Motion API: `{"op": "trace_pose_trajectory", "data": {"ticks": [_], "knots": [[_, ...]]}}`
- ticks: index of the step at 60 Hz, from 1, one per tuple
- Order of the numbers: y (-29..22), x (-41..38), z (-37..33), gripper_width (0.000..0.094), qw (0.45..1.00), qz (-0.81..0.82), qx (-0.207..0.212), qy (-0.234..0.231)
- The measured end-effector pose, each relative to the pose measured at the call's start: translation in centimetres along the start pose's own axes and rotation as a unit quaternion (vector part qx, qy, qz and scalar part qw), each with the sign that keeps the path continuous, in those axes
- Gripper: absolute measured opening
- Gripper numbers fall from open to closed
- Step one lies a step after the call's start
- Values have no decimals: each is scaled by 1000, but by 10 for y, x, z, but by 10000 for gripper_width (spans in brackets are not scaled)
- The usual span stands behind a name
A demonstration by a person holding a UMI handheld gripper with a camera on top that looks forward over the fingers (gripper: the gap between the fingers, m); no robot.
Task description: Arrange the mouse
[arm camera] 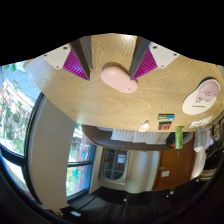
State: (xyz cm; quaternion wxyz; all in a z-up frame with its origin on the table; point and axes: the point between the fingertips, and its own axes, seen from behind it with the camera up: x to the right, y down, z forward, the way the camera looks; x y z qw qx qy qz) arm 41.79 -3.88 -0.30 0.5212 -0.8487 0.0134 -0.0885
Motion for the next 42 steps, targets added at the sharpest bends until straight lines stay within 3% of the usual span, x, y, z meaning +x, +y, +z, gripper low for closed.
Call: {"op": "trace_pose_trajectory", "data": {"ticks": [12,15,19,22,31,42], "knots": [[-15,2,37,787,1000,3,-15,-15],[-15,-1,44,720,999,18,-24,-26],[-13,-9,47,557,996,59,-44,-46],[-11,-7,47,546,995,73,-49,-47],[-7,-6,41,495,996,81,-42,-4],[-3,-2,23,404,993,82,-65,61]]}}
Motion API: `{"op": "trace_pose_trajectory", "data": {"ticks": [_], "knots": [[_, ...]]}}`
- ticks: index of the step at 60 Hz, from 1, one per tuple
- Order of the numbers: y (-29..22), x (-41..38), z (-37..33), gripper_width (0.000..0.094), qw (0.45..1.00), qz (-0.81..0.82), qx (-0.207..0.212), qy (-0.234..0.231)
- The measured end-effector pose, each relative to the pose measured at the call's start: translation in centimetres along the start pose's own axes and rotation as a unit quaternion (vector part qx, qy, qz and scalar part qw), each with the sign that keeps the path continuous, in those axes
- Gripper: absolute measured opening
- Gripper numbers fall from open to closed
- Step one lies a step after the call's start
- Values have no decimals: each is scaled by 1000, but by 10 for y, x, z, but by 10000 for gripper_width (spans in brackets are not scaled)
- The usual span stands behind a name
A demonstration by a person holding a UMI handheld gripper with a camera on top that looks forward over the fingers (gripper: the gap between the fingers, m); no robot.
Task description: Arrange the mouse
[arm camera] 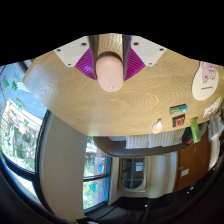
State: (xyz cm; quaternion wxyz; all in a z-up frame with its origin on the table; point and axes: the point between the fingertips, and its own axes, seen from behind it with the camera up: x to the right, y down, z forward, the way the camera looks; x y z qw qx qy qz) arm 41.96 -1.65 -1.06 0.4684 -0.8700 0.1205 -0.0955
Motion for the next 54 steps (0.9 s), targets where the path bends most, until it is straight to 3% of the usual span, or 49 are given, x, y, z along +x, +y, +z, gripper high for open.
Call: {"op": "trace_pose_trajectory", "data": {"ticks": [7,10,17,25,36,54], "knots": [[-20,-26,-36,387,1000,-11,23,5],[-44,-45,-60,389,999,-6,51,1],[-100,-114,-118,386,994,-5,108,-24],[-116,-211,-149,386,988,-30,135,-62],[-45,-306,-113,385,990,-65,71,-100],[29,-335,-78,400,990,-74,-24,-114]]}}
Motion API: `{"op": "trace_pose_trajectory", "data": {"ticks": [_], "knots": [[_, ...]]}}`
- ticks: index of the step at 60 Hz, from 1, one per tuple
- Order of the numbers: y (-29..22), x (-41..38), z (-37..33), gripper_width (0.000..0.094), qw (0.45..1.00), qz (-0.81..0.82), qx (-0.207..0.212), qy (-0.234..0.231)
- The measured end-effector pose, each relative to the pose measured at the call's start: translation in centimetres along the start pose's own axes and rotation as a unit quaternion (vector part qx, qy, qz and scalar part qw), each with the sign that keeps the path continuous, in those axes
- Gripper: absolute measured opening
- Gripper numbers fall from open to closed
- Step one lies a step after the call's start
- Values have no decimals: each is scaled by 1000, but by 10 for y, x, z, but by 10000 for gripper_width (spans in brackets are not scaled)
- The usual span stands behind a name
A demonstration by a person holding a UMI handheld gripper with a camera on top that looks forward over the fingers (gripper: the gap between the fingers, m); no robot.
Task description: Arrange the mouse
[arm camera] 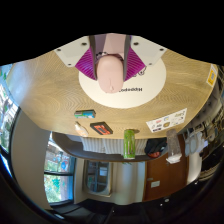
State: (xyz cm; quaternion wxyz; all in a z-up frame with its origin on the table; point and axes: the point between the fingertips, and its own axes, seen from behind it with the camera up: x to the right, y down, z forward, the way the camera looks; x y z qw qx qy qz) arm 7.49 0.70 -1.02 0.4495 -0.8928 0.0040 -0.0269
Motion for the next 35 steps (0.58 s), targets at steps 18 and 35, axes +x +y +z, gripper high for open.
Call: {"op": "trace_pose_trajectory", "data": {"ticks": [18,35], "knots": [[-2,-4,-8,851,999,31,7,-36],[-1,6,-76,849,994,47,55,-85]]}}
